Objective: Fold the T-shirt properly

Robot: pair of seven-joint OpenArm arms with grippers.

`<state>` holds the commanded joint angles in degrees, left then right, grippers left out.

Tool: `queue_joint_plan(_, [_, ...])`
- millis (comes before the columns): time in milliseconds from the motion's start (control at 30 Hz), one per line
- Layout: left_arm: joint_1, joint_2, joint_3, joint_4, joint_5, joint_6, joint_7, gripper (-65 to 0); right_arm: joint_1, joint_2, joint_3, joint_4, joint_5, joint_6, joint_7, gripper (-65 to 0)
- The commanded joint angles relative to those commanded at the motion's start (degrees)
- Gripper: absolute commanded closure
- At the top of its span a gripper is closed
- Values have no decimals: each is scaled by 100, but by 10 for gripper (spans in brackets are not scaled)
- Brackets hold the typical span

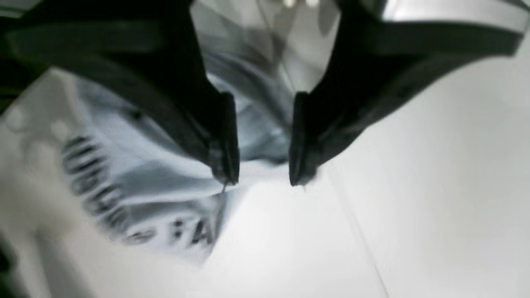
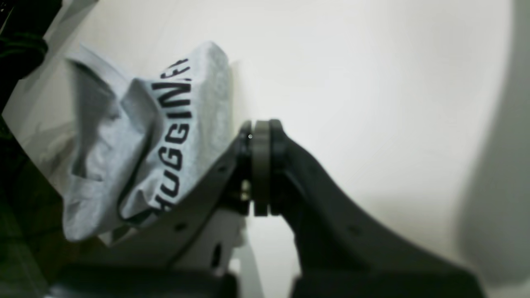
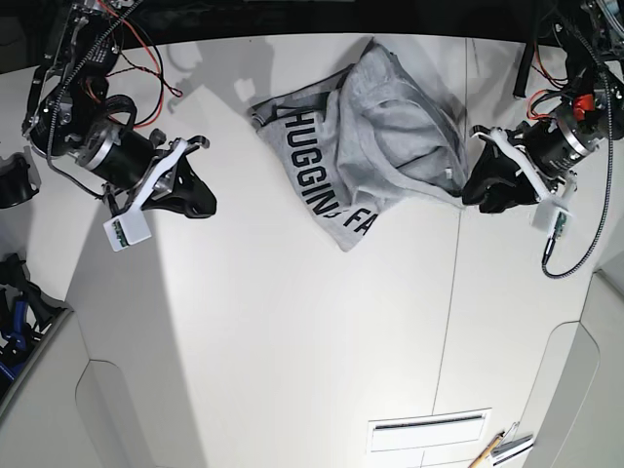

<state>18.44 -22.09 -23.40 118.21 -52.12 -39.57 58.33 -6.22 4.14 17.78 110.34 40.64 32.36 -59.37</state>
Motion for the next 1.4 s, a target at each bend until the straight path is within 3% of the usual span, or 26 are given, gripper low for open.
queue_joint_plan(200, [492,0,-874,402,-1521,-43,879,-241,-28,44,-2,-2,-116,0,31,0])
queue_joint_plan(300, [1167,4,-929,505,-2402,-43,1344,-241,-24,96,0,-2,-120,0,221,0])
queue_joint_plan(367, [1569,7,-929,507,-2706,-43,1475,-243,-13,94,-2,-2,-120,0,264,0])
queue_joint_plan(400, [1731,22,-929,507,-2787,-43,1475,-273,-15,96,0,-2,-122,0,280,0])
queue_joint_plan(500, [2120,98,-909,507,-2966,-43,1384,-455,-13,94,-2,-2,-120,0,280,0])
queue_joint_plan(533, [2245,122,-883,507,-2940,-43,1298,-476,-13,94,-2,-2,-120,0,280,0])
queue_joint_plan(633, [2494,273,-632,507,-2562,-43,999,-476,2,94,-2,-2,-118,-2,286,0])
queue_joint_plan(833, [2538,734,529,505,-588,-43,-361,-476,0,94,0,-2,-120,-2,295,0])
queue_joint_plan(967, [2533,732,1215,505,291,-43,-599,-476,0,94,0,-2,-118,0,297,0])
queue_joint_plan(1067, [2516,734,1523,505,960,157,-999,-476,0,94,0,-2,-118,0,297,0])
queue_joint_plan(1133, [2417,734,1652,505,1495,455,-1139,-476,0,94,-2,-2,-118,-2,297,0])
queue_joint_plan(1333, [2236,734,1700,505,1639,553,-1139,-470,2,94,-2,-2,-76,-2,297,0])
queue_joint_plan(1367, [2238,732,1700,505,1635,551,-1137,-440,0,94,-2,-2,-76,-2,297,0])
queue_joint_plan(1400, [2238,732,1700,505,1635,551,-1123,-369,2,94,-2,-2,-76,-2,297,0])
